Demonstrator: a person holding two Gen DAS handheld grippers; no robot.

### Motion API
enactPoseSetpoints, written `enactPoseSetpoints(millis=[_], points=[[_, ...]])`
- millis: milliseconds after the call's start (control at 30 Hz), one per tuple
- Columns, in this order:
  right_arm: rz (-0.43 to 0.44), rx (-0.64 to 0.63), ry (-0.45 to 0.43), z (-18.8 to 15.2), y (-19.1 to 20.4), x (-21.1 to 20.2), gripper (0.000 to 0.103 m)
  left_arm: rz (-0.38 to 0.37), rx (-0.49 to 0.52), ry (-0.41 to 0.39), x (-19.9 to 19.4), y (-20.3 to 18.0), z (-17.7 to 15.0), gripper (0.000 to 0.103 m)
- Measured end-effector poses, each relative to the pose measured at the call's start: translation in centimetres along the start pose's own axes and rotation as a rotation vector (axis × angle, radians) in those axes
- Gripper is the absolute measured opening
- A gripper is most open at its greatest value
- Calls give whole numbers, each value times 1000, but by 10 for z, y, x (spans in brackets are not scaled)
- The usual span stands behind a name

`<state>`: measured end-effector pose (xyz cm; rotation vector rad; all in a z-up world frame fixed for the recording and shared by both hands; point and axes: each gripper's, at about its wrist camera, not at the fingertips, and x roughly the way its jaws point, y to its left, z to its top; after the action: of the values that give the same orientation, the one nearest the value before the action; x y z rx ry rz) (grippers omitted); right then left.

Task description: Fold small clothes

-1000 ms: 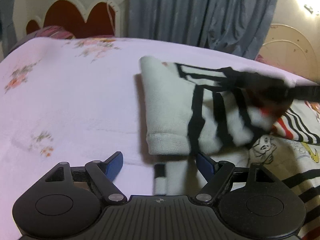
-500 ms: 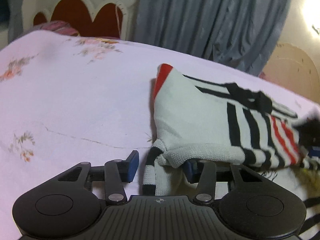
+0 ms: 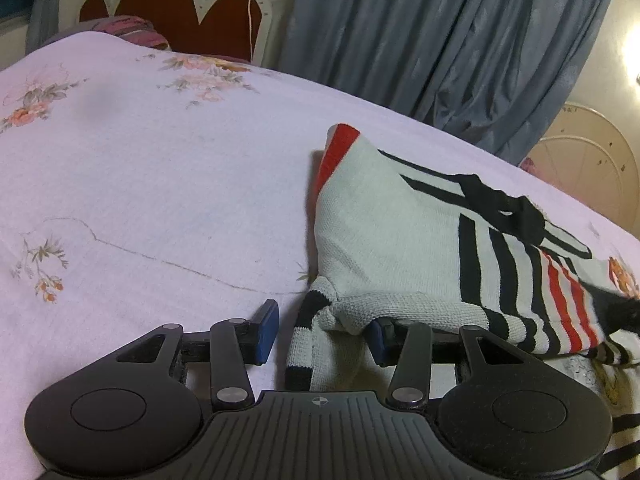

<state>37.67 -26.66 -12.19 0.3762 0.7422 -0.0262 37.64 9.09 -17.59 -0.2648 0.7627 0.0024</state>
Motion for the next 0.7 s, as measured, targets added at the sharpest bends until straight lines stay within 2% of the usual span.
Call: enactPoseSetpoints(millis=[67,133,167,200,233,267,300,400,567,700], points=[[-31,-53,4,-3,3,0,7,-3,9,14,0,0,2,47],[-45,-77,82,-7,1,11,10,-15,1,32,-2,1,4,47],[-35,-80,87,-8,0,11,11,-37,-11,44,-4,3,5,48],[-29,-73,76,-7,-2,7,25,-57,-20,59,-7,5,6,51],[-19,-56,62,-5,-5,2,46,-71,-19,70,-12,6,7,67],[-5,-36,35,-2,-8,-4,54,-75,-14,68,-16,7,6,79],[-4,-31,11,0,-10,-9,56,-69,-4,50,-23,8,4,81],[-30,-32,-11,10,-15,-9,56,-62,-10,32,-32,12,7,81],[-57,-31,43,14,-21,17,54,-67,-68,37,-13,9,23,81],[-88,-87,49,9,-10,26,39,-72,-65,49,18,-3,41,81]])
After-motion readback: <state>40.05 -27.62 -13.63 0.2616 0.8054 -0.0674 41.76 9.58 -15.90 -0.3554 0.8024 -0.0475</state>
